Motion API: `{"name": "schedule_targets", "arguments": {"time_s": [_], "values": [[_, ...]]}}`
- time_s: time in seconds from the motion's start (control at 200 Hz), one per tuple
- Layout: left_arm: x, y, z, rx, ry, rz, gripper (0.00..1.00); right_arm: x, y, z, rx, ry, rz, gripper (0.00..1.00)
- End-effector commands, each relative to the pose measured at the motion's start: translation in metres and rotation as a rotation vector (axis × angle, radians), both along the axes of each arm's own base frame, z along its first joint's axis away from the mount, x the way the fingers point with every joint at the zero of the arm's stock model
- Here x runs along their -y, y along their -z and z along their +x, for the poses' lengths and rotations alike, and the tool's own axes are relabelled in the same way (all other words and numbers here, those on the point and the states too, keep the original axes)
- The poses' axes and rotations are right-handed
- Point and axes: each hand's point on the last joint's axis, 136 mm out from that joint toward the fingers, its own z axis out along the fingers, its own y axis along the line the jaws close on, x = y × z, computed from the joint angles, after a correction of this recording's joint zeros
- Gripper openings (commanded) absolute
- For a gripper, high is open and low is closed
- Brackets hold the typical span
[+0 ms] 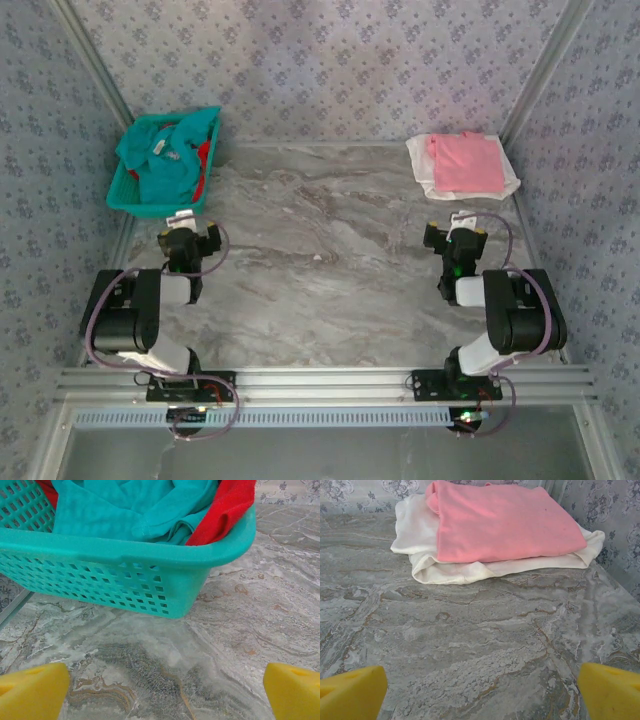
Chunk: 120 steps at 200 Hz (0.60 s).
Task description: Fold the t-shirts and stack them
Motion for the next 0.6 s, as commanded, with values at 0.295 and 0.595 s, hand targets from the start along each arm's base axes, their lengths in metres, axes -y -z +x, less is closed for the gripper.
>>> {"name": "schedule_targets", "arguments": {"time_s": [0.295,0.595], "values": [[-0.0008,-0.0037,0.0031,0.007,0.007,0.006,1.00,0.0014,0.0005,0.0004,-0.012,0.005,-0.022,1.00],[-0.0004,-0.0041,0.0034,0.009,0.012,0.000,1.00,0.0000,0.0014,0.0015,-0.016,-0.015,-0.007,1.00]]}}
